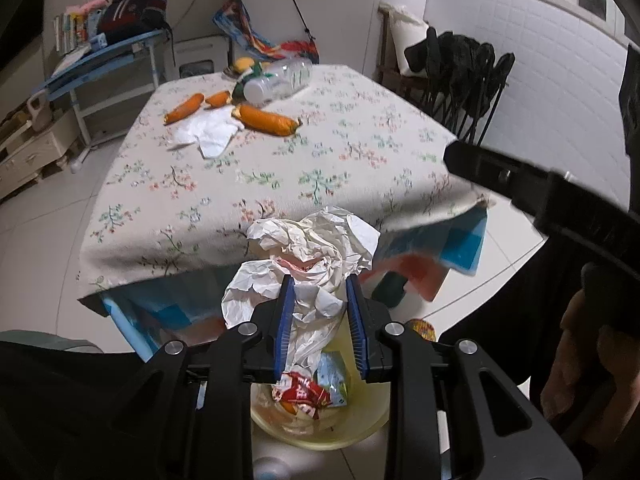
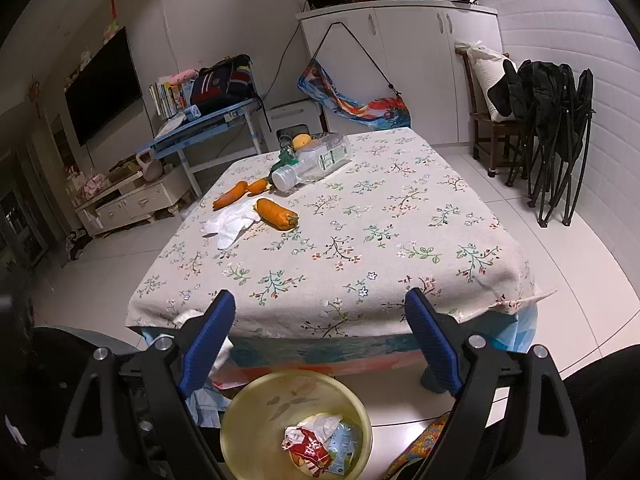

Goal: Collect trash
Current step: 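Lower the left tool over the yellow basin and release the tissues, then raise both tools back over the table toward the remaining trash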

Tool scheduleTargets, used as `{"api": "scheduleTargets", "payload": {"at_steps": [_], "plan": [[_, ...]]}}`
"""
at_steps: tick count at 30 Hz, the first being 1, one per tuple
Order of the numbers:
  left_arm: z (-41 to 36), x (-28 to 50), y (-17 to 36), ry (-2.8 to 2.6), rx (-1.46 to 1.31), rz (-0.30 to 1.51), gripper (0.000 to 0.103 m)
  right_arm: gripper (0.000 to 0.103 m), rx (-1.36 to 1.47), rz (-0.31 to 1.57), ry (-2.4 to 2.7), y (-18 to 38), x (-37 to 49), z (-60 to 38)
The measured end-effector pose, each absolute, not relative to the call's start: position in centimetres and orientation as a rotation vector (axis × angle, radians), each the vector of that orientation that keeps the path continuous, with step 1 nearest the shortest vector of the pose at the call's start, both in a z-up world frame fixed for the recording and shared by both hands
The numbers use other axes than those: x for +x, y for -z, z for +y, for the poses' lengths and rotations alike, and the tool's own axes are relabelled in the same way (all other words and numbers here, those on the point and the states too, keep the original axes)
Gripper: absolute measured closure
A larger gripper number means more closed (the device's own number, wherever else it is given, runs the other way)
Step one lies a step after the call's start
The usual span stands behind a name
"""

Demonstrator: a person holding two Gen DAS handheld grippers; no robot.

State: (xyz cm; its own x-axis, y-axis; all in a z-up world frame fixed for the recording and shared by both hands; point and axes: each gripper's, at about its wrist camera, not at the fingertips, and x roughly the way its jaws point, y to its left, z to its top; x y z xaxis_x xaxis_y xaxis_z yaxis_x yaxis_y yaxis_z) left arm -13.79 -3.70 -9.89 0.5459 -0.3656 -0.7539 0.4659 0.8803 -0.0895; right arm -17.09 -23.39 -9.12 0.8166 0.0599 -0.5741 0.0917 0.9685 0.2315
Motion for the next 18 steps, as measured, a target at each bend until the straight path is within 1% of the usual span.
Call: {"api": "scheduleTargets", "payload": {"at_steps": [9,13,17,18], "plan": [[-4.12,-13.84,10.21,0.497,0.146,0.878,0.074,0.02,0.256,0.617,0.018,9.11,-17.17,-23.32],[-4.14,-13.82,10.1,0.485,0.143,0.868,0.066,0.019,0.254,0.616,0.018,9.1,-17.18,-23.35],[-3.87,-13.9,9.5,0.465,0.136,0.835,0.06,0.019,0.255,0.612,0.023,9.01,-17.15,-23.38],[-3.72,-13.95,9.29,0.457,0.133,0.821,0.057,0.019,0.255,0.611,0.024,8.98,-17.15,-23.4]]}}
